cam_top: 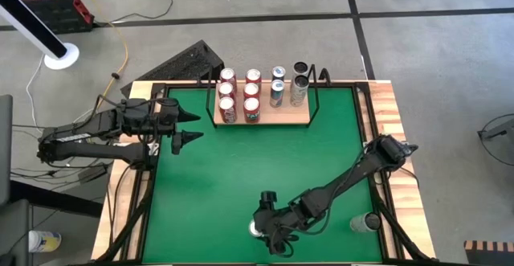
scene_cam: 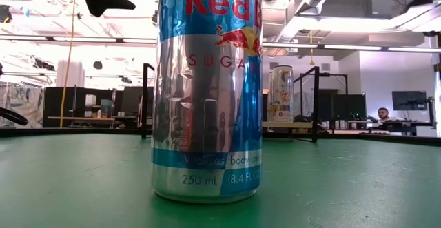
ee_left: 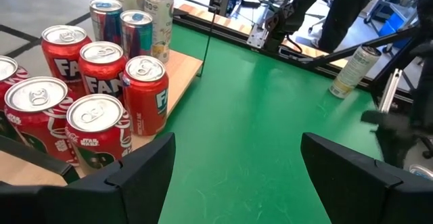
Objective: Place canned beverage on shelf
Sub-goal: Put the blue soda can on the shelf
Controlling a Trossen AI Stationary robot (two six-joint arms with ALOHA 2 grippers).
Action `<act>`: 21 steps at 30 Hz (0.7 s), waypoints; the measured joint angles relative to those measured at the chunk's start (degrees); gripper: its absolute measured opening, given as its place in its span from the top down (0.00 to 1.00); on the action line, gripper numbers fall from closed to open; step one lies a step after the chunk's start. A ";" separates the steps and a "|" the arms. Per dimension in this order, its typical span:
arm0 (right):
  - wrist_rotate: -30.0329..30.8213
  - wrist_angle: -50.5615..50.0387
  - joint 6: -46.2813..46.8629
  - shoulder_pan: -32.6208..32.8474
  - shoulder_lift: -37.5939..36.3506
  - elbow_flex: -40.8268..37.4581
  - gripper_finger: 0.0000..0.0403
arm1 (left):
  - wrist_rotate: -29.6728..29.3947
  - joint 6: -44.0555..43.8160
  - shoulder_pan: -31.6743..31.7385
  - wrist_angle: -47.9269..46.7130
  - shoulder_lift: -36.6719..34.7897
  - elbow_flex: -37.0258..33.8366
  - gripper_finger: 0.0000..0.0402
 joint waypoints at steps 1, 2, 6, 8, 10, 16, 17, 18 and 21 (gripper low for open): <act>-0.08 -0.60 0.02 0.05 0.39 -0.11 0.08 | -0.01 0.00 0.00 0.00 0.00 0.00 0.24; -0.21 -1.21 0.05 0.24 0.60 -0.33 0.08 | -0.02 0.00 0.00 0.00 0.00 0.00 0.24; 0.38 0.54 0.36 0.49 1.75 0.00 0.08 | -0.02 0.00 0.00 0.00 0.00 0.00 0.24; 0.45 0.01 0.50 0.77 1.85 -0.22 0.09 | -0.03 0.01 0.00 0.00 -0.02 0.00 0.24; 0.58 0.37 1.35 0.78 1.87 -0.20 0.11 | -0.05 0.20 0.00 0.00 0.00 0.00 0.24; 1.31 1.26 5.29 0.51 1.22 -0.13 0.26 | -0.52 0.82 0.00 0.15 0.00 0.00 0.24; 1.30 1.08 6.44 0.31 1.17 -0.09 0.29 | -0.50 0.84 0.00 0.13 0.00 0.00 0.24; 1.31 0.96 7.48 0.16 1.02 -0.07 0.33 | -0.50 0.85 0.00 0.13 0.00 0.00 0.24; 1.23 -0.85 8.41 -0.35 -0.20 -0.17 0.36 | -0.54 0.85 0.00 0.09 0.00 0.00 0.24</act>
